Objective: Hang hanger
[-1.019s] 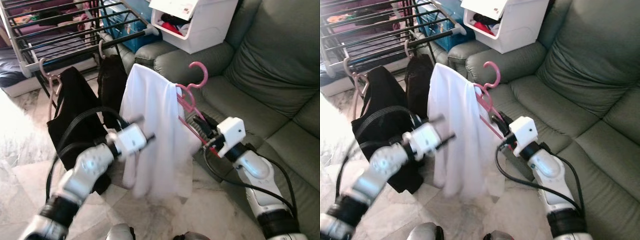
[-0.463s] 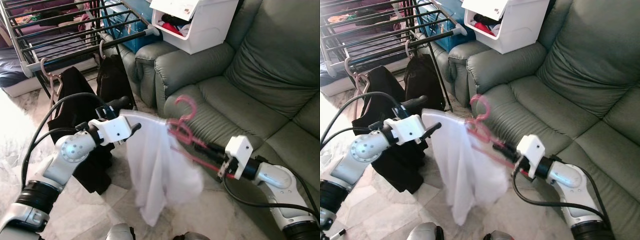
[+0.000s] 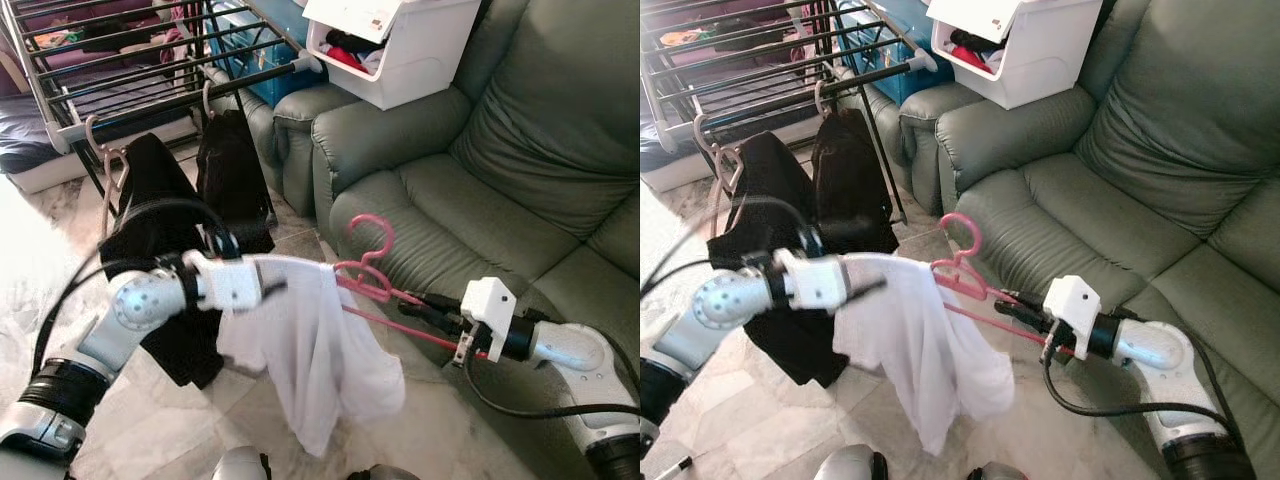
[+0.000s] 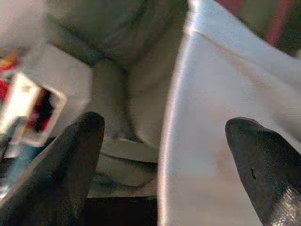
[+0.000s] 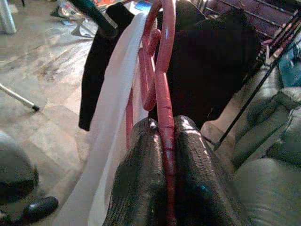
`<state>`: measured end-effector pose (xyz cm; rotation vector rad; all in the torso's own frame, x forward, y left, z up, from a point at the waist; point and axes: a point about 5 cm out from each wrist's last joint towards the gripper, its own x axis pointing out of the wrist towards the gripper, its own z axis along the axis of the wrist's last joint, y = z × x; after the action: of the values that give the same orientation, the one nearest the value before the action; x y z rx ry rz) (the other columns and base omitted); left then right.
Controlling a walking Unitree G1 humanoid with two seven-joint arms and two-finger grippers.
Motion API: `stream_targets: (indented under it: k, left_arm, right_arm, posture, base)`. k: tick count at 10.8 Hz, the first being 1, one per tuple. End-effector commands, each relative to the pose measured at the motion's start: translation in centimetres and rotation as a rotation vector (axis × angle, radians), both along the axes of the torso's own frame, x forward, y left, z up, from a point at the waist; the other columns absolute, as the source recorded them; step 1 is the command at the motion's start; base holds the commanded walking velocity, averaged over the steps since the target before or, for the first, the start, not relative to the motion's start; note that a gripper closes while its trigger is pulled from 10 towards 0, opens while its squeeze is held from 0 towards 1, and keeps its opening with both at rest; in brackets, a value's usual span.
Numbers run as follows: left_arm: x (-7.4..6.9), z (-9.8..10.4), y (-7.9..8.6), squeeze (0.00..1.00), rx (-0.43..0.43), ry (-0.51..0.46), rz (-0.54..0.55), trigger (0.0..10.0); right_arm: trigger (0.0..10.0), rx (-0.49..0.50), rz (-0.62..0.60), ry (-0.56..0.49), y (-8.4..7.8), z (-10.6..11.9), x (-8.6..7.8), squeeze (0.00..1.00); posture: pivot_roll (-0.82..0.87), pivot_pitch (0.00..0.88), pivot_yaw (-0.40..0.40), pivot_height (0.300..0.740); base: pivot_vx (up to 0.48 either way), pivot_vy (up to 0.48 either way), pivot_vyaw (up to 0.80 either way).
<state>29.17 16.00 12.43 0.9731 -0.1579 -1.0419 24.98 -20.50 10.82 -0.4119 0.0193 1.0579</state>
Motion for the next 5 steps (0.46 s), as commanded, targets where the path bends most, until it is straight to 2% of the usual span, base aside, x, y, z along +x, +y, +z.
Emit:
stream_targets:
  k: [1, 2, 3, 5]
  left_arm:
    - [0.0, -0.5, 0.3, 0.00, 0.031, 0.056, -0.021, 8.4]
    - [0.5, -1.0, 0.1, 0.00, 0.034, 0.102, -0.028, 0.5]
    - [0.8, -1.2, -0.2, 0.00, 0.036, 0.106, -0.031, 0.0]
    - [1.7, -1.3, -0.7, 0.00, 0.043, 0.144, -0.042, 0.0]
  right_arm:
    - [10.0, -0.006, 0.036, -0.085, 0.4, 1.1, 0.6, 0.00]
    - [10.0, -0.020, 0.052, -0.123, 0.8, 1.2, 0.9, 0.00]
    - [10.0, -0.044, 0.069, -0.153, 1.1, 1.2, 1.0, 0.00]
    - [10.0, -0.109, 0.112, -0.200, 1.2, 1.0, 1.2, 0.00]
  posture:
    - [-0.05, 0.000, 0.002, 0.740]
    - [-0.05, 0.000, 0.004, 0.740]
    - [-0.05, 0.000, 0.004, 0.740]
    - [-0.06, 0.000, 0.007, 0.740]
  base:
    - [0.000, 0.000, 0.00]
    - [0.000, 0.000, 0.00]
    - [0.000, 0.000, 0.00]
    - [0.000, 0.000, 0.00]
